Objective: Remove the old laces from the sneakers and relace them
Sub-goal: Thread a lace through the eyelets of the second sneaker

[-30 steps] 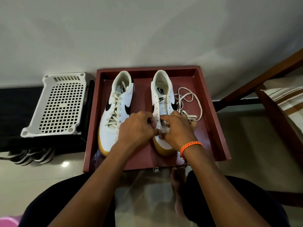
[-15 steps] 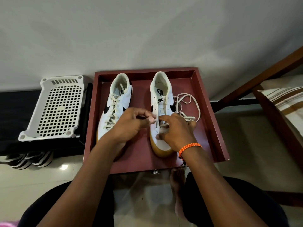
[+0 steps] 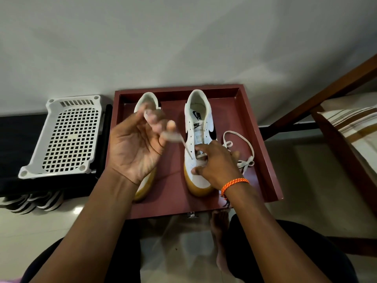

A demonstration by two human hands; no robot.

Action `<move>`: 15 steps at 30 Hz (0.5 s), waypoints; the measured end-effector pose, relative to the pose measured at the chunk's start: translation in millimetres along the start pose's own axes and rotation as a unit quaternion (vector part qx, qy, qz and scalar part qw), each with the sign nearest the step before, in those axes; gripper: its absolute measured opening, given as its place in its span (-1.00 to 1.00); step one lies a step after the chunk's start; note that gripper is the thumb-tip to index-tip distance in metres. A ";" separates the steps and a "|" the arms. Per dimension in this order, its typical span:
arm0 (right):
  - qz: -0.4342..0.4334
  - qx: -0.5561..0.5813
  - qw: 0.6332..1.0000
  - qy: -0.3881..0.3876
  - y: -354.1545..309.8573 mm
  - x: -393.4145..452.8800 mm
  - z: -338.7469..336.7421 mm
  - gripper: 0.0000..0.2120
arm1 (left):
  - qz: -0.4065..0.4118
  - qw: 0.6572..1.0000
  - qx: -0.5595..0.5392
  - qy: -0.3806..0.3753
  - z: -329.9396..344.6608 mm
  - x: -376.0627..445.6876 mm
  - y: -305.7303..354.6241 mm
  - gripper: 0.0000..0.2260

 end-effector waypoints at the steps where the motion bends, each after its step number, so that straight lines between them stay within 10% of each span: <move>1: -0.003 0.000 1.000 0.000 -0.8 0.1 -0.6 -0.44 | -0.003 0.991 0.117 0.071 -8.2 1.4 -0.4 -0.83; 4: -0.007 -0.007 1.000 0.002 -0.8 0.6 -1.6 -0.51 | -0.037 0.826 0.505 0.247 -44.7 0.5 -8.1 -0.79; 7: -0.012 -0.016 1.000 0.011 -0.5 1.4 -1.5 -0.57 | -0.111 0.563 0.789 0.219 -64.5 -0.7 -34.8 -0.68; 9: -0.015 -0.013 1.000 0.013 -0.8 2.1 -0.9 -0.60 | -0.107 0.474 0.851 0.198 -73.7 -0.1 -48.3 -0.67; 12: -0.020 -0.014 1.000 0.008 -2.2 2.1 0.6 -0.55 | -0.077 0.487 0.848 0.194 -79.9 8.4 -48.3 -0.68; 15: -0.020 -0.014 1.000 0.004 -1.4 3.1 0.4 -0.55 | -0.058 0.607 0.774 0.172 -69.7 11.0 -43.1 -0.70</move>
Point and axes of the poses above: each hand's wrist, its own x-axis towards the middle knuckle, its own z-axis out of the palm, y = z × x, the point moved 6 cm from there along x, towards the middle knuckle, and after that the axes turned 1 degree about y, right-handed, at the moved point
